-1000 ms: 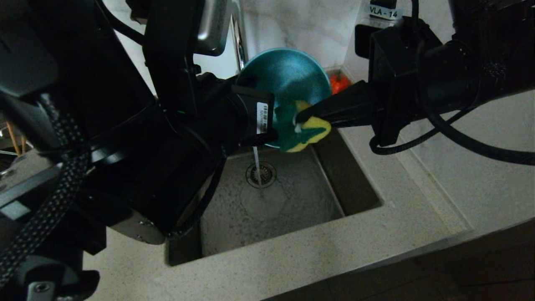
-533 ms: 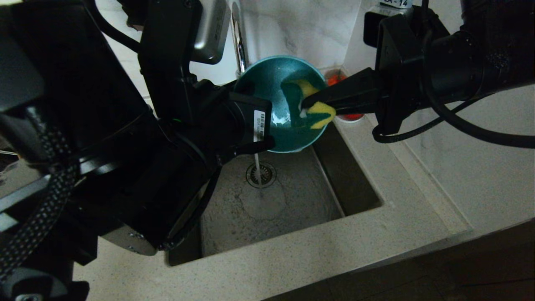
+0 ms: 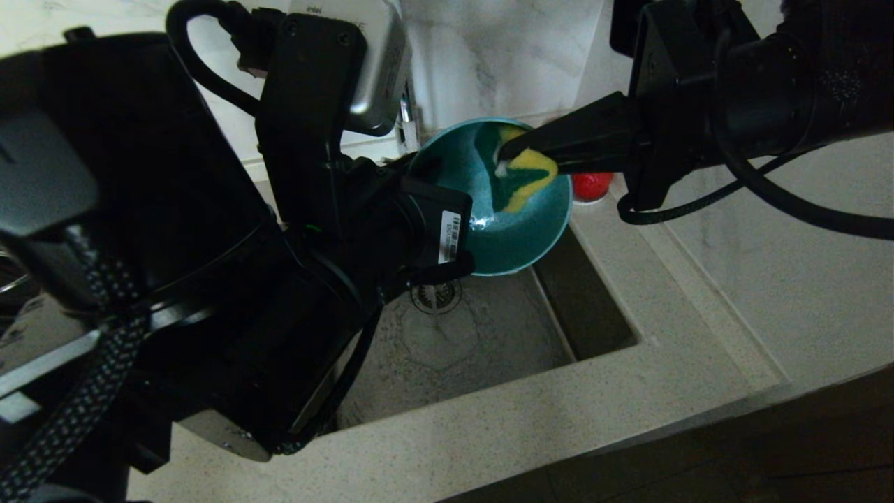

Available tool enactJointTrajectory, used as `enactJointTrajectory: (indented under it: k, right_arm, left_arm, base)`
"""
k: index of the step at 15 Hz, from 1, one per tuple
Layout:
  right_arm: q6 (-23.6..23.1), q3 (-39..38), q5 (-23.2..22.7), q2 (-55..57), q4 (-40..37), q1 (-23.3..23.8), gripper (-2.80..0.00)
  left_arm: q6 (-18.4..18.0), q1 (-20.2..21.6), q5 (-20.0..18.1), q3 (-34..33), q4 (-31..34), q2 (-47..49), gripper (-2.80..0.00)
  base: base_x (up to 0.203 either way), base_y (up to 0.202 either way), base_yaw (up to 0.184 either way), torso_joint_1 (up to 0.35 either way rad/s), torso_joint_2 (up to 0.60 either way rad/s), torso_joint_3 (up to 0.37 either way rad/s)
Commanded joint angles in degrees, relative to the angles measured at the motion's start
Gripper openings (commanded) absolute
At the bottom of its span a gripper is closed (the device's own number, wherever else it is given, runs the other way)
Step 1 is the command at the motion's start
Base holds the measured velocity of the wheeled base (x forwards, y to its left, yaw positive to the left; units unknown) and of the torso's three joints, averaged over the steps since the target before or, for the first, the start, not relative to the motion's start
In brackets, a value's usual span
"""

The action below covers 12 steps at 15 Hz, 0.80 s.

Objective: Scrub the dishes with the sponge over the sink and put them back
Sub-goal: Wipe the bowl

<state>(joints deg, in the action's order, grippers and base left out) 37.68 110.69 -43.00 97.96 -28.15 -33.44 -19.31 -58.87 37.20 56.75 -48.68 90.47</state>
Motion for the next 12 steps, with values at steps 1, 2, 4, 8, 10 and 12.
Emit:
enactJointTrajectory:
  k: [1,2,4,8,10,12]
  right_arm:
    - [0.2,-0.1,-0.2,0.6,-0.3,-0.6,-2.80]
    - [0.2,-0.2,-0.2,0.6,-0.7,-0.7,-2.80]
    - [0.3,-1.0,-0.2,0.5,-1.9,-0.7,-2.80]
    - [0.2,-1.2,-0.1,-0.9,-4.3,0.1,-2.80]
    - [0.2,-1.9,-0.1,-2.0,-5.0,0.2,-2.80]
    - [0.2,-1.8,0.0,-2.1,-5.2,0.6,-2.80]
  left_arm:
    - [0.1,-0.1,0.1,0.2,-0.4,0.3,-2.80]
    - [0.1,-0.1,0.2,0.7,-0.4,0.4,-2.80]
    - [0.1,0.2,0.4,2.0,-0.5,0.2,-2.80]
    - [0.1,1.4,0.4,2.9,-0.2,-0.5,-2.80]
    - [-0.2,2.7,0.3,3.2,-0.2,-0.6,-2.80]
    - [-0.4,3.1,0.3,3.4,-0.1,-0.6,-2.80]
  base:
    - [0.000,0.000,0.000,0.000,0.00,0.000]
    - [0.000,0.000,0.000,0.000,0.00,0.000]
    - [0.000,0.000,0.000,0.000,0.00,0.000]
    - [0.000,0.000,0.000,0.000,0.00,0.000]
    - [0.000,0.000,0.000,0.000,0.00,0.000]
    - [0.000,0.000,0.000,0.000,0.00,0.000]
